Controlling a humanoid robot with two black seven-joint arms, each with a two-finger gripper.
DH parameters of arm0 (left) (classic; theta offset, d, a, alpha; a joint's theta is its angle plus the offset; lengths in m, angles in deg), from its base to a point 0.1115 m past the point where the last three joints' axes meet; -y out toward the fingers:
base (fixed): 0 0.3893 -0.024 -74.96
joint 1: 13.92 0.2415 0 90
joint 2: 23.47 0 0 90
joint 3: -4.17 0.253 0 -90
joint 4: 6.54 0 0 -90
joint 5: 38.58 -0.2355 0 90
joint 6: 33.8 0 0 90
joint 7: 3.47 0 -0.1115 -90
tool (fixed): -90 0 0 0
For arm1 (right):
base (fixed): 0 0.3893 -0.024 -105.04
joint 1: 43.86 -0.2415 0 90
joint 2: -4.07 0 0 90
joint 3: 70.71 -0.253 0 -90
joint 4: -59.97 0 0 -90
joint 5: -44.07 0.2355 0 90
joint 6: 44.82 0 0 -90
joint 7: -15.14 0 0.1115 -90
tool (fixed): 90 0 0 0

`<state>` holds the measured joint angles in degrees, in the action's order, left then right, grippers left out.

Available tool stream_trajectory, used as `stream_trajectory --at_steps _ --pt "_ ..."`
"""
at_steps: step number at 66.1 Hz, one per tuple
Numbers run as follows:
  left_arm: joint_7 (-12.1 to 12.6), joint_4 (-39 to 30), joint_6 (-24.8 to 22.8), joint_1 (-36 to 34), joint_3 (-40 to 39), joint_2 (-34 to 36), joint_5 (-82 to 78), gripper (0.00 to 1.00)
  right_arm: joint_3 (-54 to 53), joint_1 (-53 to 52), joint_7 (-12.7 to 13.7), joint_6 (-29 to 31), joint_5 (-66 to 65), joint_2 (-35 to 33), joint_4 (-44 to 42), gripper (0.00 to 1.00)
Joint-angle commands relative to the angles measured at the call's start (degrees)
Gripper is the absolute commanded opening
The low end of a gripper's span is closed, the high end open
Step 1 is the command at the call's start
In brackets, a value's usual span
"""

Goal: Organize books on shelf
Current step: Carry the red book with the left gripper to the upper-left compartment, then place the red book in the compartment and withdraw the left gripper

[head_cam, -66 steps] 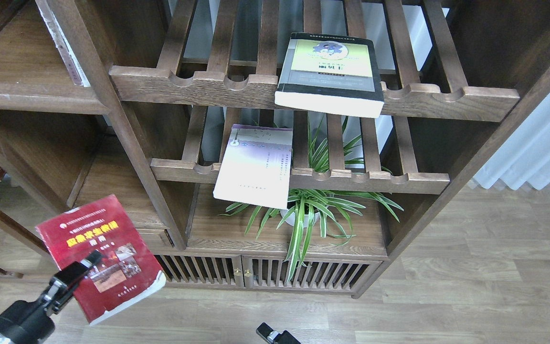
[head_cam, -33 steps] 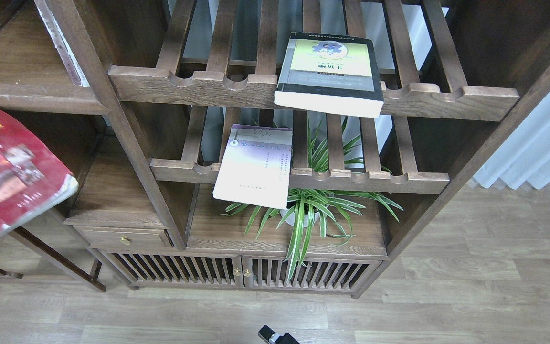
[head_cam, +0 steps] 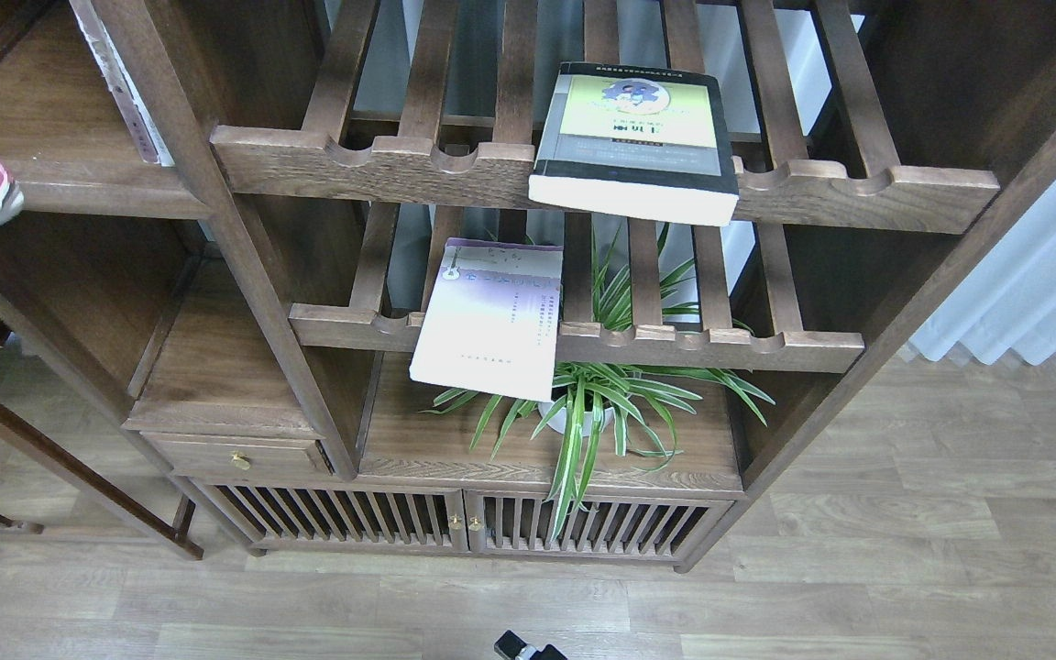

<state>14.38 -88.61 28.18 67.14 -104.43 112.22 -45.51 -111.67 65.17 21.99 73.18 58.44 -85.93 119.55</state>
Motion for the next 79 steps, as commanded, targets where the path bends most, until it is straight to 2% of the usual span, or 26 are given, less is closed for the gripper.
stream_trajectory --at_steps 1,14,16,21,46,79 --pt "0.08 1.91 0.02 -7.49 0.49 -0.69 -6.96 0.05 0.0 0.22 0.0 0.0 0.05 0.0 0.01 0.99" --pt "0.08 6.04 0.02 -17.16 1.37 -2.27 -18.2 0.05 0.0 0.39 -0.09 0.0 0.05 0.0 0.01 0.99" --pt "-0.01 8.23 0.02 -20.93 2.42 -3.5 -22.24 0.05 0.0 0.39 -0.09 0.0 0.13 0.0 0.09 0.99" --pt "-0.01 10.69 0.02 -25.06 4.44 -5.17 -25.68 0.05 0.0 0.39 0.0 0.0 0.13 0.0 0.09 0.99" --pt "-0.18 23.09 0.02 -42.73 18.86 -7.8 -28.06 0.05 0.08 0.83 -0.09 0.0 0.13 0.0 0.18 0.99" --pt "-0.97 34.78 0.02 -54.43 27.65 -13.26 -28.06 0.05 -0.09 0.74 -0.09 0.0 0.22 0.0 0.18 0.99"
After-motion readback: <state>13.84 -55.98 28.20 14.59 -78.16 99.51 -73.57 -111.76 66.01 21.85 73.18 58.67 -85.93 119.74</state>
